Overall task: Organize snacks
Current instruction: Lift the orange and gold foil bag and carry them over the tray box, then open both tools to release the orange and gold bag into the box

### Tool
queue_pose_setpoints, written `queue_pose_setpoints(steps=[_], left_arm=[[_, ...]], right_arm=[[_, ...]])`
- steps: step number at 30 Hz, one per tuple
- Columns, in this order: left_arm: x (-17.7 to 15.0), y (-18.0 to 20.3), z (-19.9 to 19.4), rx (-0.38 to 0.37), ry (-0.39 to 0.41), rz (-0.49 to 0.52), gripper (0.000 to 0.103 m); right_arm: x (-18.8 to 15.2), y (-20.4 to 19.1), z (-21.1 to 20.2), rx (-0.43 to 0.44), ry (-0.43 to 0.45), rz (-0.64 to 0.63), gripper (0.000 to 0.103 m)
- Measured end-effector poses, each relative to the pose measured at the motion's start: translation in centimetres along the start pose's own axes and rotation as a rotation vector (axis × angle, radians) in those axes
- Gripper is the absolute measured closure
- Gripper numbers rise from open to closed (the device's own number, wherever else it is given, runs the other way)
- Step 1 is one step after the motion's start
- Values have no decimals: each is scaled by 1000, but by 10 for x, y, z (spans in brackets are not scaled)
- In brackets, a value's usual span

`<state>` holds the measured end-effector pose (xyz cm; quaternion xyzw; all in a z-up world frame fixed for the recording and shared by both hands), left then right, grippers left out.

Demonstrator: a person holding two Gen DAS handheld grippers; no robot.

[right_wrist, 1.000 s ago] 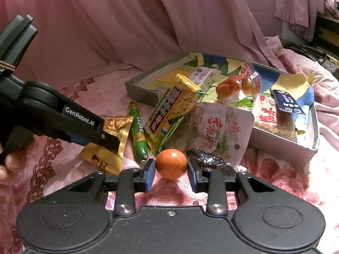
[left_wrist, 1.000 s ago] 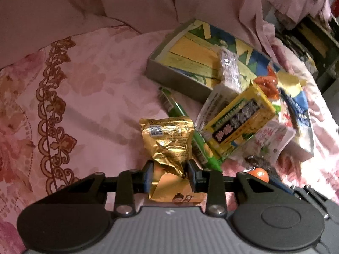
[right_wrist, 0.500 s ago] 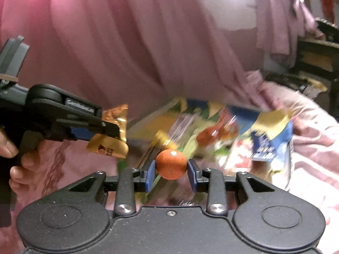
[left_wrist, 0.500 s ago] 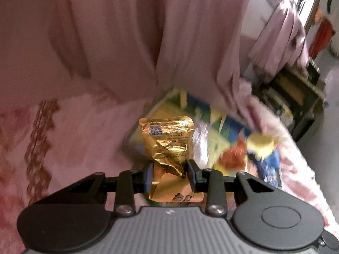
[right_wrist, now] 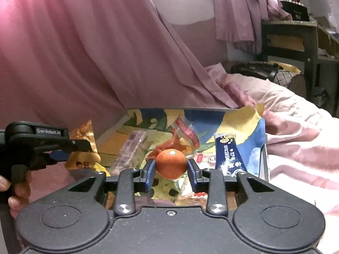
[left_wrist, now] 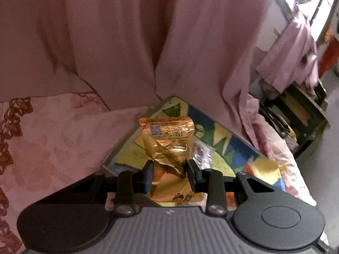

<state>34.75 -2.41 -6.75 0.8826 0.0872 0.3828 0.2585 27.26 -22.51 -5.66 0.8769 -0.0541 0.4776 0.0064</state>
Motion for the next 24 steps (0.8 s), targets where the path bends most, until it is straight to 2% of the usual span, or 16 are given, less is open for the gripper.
queue_pose_setpoints(steps=[3, 9, 14, 24], left_arm=[[2, -4, 11, -5, -6, -7, 66], [-8, -2, 24, -2, -43, 37, 65], [-10, 8, 22, 1, -36, 93, 65], [-10, 6, 28, 1, -74, 72, 64]], right_arm=[[-2, -2, 10, -3, -12, -10, 68], [-7, -12, 25, 4, -62, -52, 68], [-10, -16, 34, -5, -90, -71, 68], [-12, -12, 36, -8, -109, -40, 67]])
Point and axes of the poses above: each gripper's, at about its wrist camera, not at the fingertips, and z roughly the way its jaws point, y to its right, x to its top, the point moved 1 cm from there along z, roughly the way its jaws point, and after that the axes turned 6 degrees about -z, right-handed, at the moved point
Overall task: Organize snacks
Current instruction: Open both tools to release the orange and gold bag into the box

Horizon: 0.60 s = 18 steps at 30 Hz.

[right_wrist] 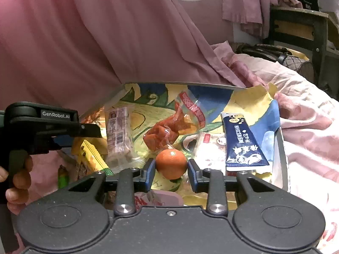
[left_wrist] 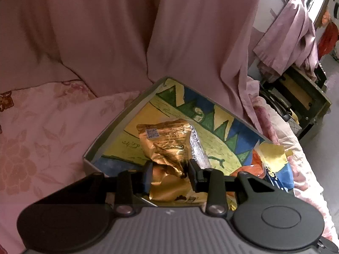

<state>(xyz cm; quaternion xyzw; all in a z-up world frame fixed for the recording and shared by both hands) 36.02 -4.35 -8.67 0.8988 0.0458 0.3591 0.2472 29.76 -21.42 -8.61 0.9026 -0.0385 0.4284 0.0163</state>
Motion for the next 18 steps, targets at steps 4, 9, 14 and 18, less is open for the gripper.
queue_pose_setpoints(steps=[4, 9, 14, 18], left_arm=[[-2, 2, 3, 16, -19, 18, 64], [-4, 6, 0, 37, -32, 36, 54], [-1, 11, -20, 47, -4, 31, 39], [3, 17, -46, 48, 40, 33, 22]], right_arm=[[1, 0, -1, 1, -2, 6, 66], [3, -1, -4, 3, 3, 10, 61], [12, 1, -20, -8, 49, 24, 45], [20, 4, -46, -22, 118, 29, 31]])
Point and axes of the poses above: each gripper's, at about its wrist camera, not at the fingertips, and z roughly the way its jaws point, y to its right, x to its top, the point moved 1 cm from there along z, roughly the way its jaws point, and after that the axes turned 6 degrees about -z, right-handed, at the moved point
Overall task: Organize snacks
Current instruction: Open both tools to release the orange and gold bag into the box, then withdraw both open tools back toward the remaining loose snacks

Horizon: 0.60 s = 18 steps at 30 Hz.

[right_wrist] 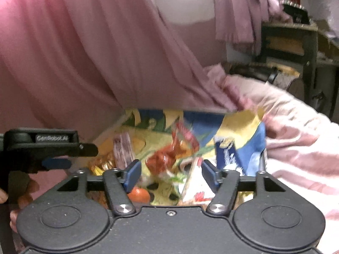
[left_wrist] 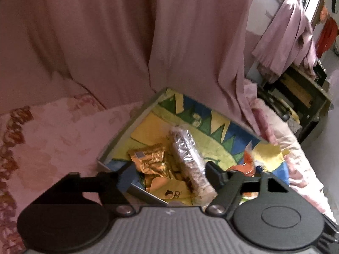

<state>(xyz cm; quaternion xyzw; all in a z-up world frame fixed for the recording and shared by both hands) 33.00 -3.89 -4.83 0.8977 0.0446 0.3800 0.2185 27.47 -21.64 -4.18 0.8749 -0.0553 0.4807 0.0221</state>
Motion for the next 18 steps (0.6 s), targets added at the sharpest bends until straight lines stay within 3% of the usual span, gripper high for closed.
queue_pose_setpoints(steps=[6, 9, 18], left_arm=[[1, 8, -53, -12, 85, 29, 5], [-3, 13, -81, -20, 132, 40, 1], [-42, 19, -162, 14, 282, 97, 1]], right_arm=[[12, 5, -49, -12, 108, -2, 14], [18, 5, -74, -15, 163, -13, 7], [8, -5, -154, -8, 285, -101, 1]])
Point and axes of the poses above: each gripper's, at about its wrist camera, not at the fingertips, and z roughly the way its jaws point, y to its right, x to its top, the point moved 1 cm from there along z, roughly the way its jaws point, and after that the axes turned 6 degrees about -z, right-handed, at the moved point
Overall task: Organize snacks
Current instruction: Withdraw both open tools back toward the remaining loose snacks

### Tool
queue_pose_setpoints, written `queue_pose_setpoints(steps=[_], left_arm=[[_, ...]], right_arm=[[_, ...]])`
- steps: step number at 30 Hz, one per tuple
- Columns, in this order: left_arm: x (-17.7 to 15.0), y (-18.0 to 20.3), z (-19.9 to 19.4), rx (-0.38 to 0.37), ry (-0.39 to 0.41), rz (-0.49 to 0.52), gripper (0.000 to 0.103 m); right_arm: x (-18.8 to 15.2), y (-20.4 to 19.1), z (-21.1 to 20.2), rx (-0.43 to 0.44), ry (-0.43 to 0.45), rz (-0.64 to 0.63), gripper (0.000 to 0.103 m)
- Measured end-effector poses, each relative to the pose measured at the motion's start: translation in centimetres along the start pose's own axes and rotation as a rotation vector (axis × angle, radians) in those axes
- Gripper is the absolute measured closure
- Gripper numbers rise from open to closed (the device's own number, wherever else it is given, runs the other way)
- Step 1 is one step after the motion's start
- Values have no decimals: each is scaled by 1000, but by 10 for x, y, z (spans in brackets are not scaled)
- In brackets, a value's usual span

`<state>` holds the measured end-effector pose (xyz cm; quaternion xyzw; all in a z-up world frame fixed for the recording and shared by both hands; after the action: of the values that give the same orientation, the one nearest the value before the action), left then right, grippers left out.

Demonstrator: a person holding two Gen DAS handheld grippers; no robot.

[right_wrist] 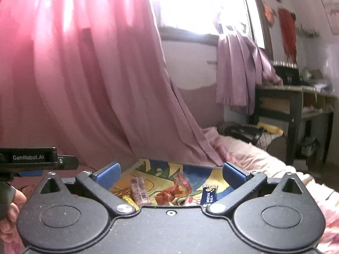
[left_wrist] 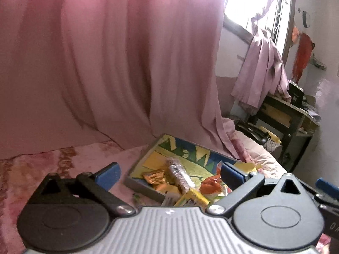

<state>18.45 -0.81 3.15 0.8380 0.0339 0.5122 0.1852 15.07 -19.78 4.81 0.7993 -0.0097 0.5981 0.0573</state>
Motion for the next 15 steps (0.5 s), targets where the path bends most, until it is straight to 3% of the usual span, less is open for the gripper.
queue_pose_setpoints(steps=[7, 15], left_arm=[[-25, -12, -47, 66, 19, -22, 1], [-46, -22, -88, 88, -5, -53, 0]], right_arm=[[-6, -8, -46, 4, 9, -30, 1], [-18, -10, -88, 6, -27, 1, 1]])
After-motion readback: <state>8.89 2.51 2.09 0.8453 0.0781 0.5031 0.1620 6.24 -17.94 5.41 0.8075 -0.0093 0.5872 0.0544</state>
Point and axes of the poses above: each gripper's, at about its wrist camera, not at the fingertips, and z roughly the way its jaws point, y to its right, x to its top, the point moved 1 cm from there along z, roughly the way its jaws point, and after that the axes turned 6 degrees about -z, right-handed, at the moved point
